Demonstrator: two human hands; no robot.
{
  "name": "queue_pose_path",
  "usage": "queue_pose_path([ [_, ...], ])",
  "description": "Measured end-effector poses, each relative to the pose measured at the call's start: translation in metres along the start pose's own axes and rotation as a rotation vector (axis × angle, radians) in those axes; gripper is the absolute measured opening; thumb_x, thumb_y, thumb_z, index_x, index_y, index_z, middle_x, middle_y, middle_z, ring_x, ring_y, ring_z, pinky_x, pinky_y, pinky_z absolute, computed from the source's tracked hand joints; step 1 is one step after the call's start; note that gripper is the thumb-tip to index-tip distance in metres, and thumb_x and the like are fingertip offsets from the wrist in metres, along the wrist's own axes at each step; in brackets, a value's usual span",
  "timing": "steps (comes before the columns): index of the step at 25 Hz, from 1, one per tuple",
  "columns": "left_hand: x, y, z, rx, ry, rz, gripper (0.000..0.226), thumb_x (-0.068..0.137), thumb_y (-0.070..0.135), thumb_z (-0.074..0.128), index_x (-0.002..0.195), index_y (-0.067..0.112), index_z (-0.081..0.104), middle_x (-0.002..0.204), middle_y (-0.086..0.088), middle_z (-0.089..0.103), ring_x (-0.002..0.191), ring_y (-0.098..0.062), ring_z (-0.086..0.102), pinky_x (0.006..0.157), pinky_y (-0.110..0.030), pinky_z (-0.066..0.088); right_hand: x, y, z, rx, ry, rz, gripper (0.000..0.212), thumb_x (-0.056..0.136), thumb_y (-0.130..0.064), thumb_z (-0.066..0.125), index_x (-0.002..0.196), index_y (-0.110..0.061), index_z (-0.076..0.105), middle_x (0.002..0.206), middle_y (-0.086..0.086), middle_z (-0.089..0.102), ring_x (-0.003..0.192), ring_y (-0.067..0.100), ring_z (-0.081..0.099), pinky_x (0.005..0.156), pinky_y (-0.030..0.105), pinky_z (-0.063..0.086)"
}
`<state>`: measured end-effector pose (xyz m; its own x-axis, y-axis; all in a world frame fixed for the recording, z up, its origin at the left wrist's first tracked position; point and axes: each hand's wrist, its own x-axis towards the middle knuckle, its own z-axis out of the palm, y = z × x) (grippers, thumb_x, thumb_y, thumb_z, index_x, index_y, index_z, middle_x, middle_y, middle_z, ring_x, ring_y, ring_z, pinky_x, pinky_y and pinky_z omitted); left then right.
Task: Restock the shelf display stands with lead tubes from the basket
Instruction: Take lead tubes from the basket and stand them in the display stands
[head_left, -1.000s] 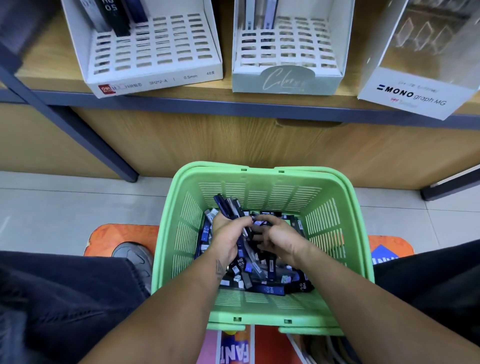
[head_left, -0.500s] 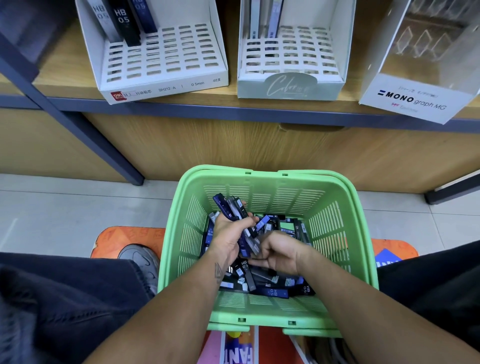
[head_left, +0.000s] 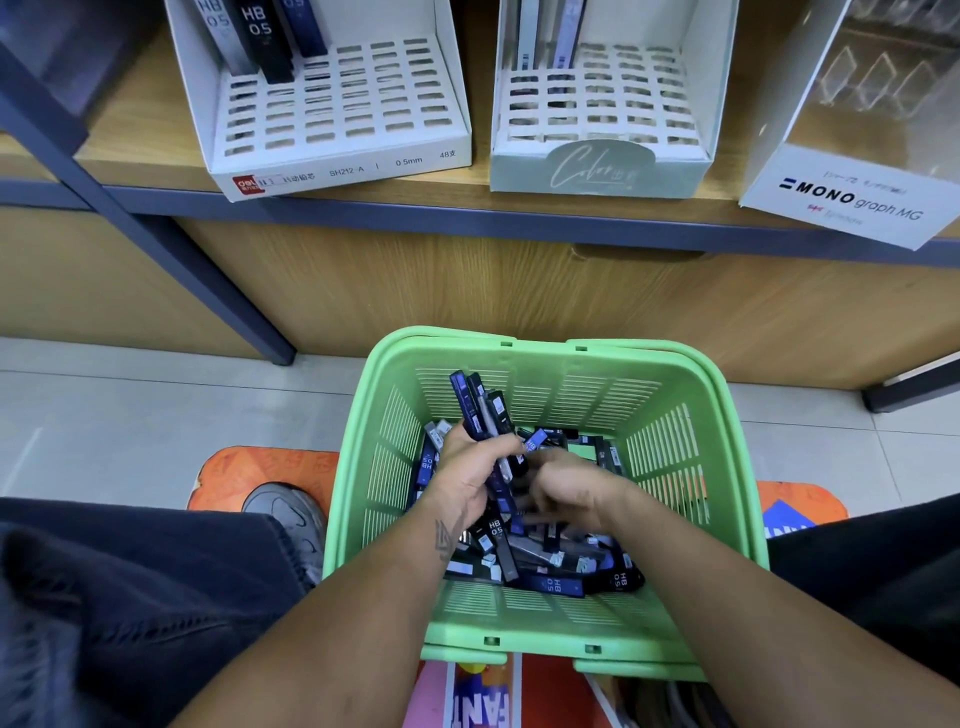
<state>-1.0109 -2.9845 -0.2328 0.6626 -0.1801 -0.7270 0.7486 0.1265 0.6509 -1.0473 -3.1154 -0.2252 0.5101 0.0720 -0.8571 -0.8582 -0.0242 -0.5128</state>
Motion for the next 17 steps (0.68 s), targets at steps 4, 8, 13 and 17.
queue_pose_path([
  [4,0.001,-0.003,-0.012,0.197,-0.044,-0.105,0.057,0.060,-0.004,0.081,0.114,0.005,0.064,0.102,-0.013,0.075,0.105,-0.031,0.068,0.094,-0.049,0.052,0.000,-0.025,-0.014,-0.282,0.153,-0.351,0.085,0.083,0.020,0.046,0.150,-0.032,0.042,0.152,-0.006,0.046,0.120,0.017,0.062,0.081,0.035,0.058],
  [8,-0.007,-0.009,-0.010,0.347,-0.111,-0.207,0.082,0.062,-0.006,0.080,0.137,0.009,0.049,0.136,-0.009,0.058,0.130,-0.028,0.050,0.105,-0.042,0.042,-0.007,-0.033,-0.007,-0.418,-0.036,-0.493,0.104,0.076,0.021,0.045,0.152,-0.049,0.033,0.163,-0.009,0.026,0.139,0.018,0.044,0.092,0.043,0.056],
  [13,-0.008,-0.024,-0.013,0.386,-0.197,-0.261,0.063,0.062,-0.007,0.082,0.120,0.006,0.064,0.108,-0.017,0.074,0.101,-0.030,0.071,0.093,-0.053,0.056,-0.008,-0.023,-0.003,-0.645,-0.040,-0.441,0.058,0.090,0.010,0.053,0.141,-0.018,0.058,0.155,0.001,0.042,0.140,0.018,0.042,0.116,0.027,0.035],
  [17,-0.010,-0.036,-0.016,0.465,-0.234,-0.382,0.095,0.050,0.002,0.091,0.134,0.006,0.047,0.123,-0.012,0.067,0.117,-0.028,0.061,0.097,-0.047,0.054,-0.008,-0.013,0.000,-0.709,-0.067,-0.255,0.070,0.086,0.017,0.036,0.139,-0.022,0.060,0.142,0.007,0.056,0.061,-0.004,0.063,0.042,0.012,0.041],
])
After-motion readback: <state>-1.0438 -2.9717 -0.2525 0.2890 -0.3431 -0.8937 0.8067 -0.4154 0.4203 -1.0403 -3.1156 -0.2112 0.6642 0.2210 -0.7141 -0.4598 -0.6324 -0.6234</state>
